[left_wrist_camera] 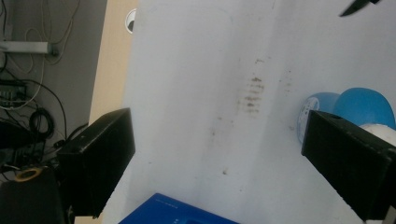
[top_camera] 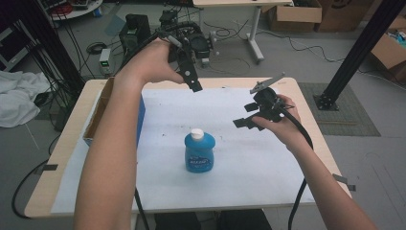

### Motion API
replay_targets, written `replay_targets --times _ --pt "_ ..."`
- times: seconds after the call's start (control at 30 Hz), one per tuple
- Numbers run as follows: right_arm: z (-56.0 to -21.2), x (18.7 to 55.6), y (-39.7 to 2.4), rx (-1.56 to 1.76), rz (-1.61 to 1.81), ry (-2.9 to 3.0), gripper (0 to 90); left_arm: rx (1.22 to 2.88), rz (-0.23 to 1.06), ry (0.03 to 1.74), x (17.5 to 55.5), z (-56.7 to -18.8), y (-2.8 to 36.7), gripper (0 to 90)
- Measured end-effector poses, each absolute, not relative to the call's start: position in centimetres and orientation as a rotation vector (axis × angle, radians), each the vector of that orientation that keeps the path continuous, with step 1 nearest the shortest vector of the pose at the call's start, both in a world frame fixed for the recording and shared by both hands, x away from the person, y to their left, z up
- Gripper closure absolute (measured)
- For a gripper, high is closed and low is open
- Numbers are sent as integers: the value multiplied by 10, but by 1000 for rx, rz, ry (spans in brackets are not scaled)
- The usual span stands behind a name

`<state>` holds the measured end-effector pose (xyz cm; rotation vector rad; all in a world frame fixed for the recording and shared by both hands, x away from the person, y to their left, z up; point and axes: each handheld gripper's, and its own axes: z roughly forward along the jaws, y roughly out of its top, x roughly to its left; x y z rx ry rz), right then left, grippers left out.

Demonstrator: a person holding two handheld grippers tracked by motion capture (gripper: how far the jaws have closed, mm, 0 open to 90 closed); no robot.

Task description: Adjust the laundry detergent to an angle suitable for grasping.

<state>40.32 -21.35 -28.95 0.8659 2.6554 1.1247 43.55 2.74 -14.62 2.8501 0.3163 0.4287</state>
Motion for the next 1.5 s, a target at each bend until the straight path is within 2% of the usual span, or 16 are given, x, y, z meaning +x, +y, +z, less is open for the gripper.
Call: replay_targets --times 0.4,1.5 --pt "-298 420 -232 1125 928 2587 184 2862 430 296 435 -148 25 103" --pt "-302 423 -237 1151 896 2589 174 2884 432 275 424 -144 24 102"
